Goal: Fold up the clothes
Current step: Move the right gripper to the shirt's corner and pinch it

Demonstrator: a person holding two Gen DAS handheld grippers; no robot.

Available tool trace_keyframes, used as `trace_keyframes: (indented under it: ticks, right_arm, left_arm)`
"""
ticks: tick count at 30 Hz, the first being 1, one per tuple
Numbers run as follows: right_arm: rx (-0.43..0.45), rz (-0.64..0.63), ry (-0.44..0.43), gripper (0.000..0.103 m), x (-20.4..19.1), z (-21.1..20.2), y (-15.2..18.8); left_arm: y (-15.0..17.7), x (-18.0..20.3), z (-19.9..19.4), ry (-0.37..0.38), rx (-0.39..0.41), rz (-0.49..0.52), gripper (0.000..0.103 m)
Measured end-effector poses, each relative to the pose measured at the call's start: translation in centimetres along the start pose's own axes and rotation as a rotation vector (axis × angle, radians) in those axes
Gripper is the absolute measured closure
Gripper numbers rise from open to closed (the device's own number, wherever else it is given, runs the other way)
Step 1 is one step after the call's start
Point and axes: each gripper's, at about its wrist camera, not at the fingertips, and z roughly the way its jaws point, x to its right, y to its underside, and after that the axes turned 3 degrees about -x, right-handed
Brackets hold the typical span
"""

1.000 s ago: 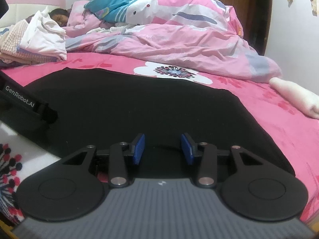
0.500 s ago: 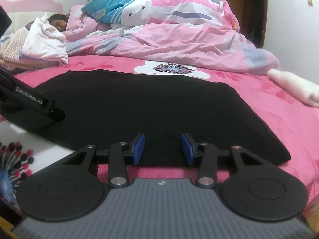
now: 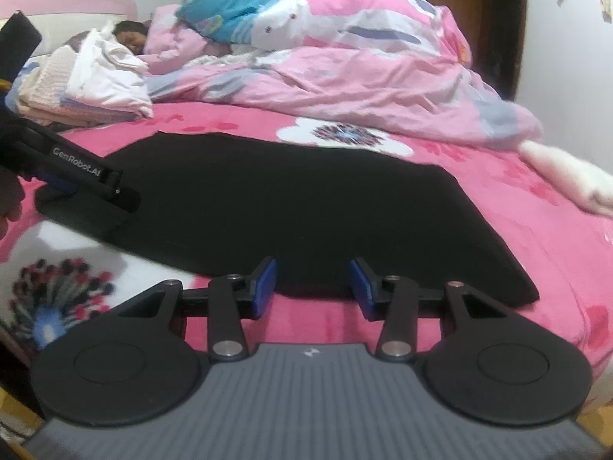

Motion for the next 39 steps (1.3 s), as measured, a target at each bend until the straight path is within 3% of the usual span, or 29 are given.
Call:
trace_keyframes:
  ticks: [7, 17, 22, 25, 26, 27, 29, 30, 34, 39]
  right_arm:
    - [0.082, -0.133, -0.127, 0.059, -3.7, -0.5, -2.1]
    - [0.127, -0.457, -0.432, 0.052, -13.8, 0.5, -4.1]
    - [0.114, -0.653, -0.443, 0.054, -18.6, 1.8, -3.9]
    - [0.088, -0.723, -0.423, 0.055, -20.2, 3.0, -4.1]
    - [0.080, -0.728, -0.421, 0.060, -20.5, 3.4, -4.2]
    - [0.064, -0.713, -0.423, 0.064, -20.6, 3.7, -4.6]
    - [0.026, -0.665, -0.418, 0.092, -20.6, 4.4, -5.3]
    - [0.010, -0.630, -0.409, 0.096, -20.5, 4.7, -5.6]
    - [-0.010, -0.412, -0.428, 0.099, -18.2, 4.8, -7.5]
    - [-0.013, -0.136, -0.460, 0.100, -13.9, 4.4, -9.4]
  left_arm:
    - [0.4, -4.9, -2.2, -0.038, 0.069, -0.113, 0.000]
    - [1.1, -12.9, -4.2, -0.091, 0.138, -0.331, 0.000]
    - [1.7, -15.4, -4.1, -0.049, 0.135, -0.385, 0.004]
    - [1.8, -16.5, -3.7, 0.023, 0.142, -0.420, 0.012]
    - [1.9, -16.8, -3.5, 0.055, 0.141, -0.441, 0.016]
    - [2.0, -17.2, -3.3, 0.087, 0.139, -0.461, 0.019]
    - [2.0, -17.9, -2.8, 0.147, 0.132, -0.501, 0.027]
    - [1.9, -18.2, -2.5, 0.169, 0.121, -0.521, 0.028]
    - [1.2, -19.3, -1.1, 0.256, 0.064, -0.605, 0.033]
    - [-0.4, -20.4, 1.8, 0.535, -0.039, -0.760, 0.029]
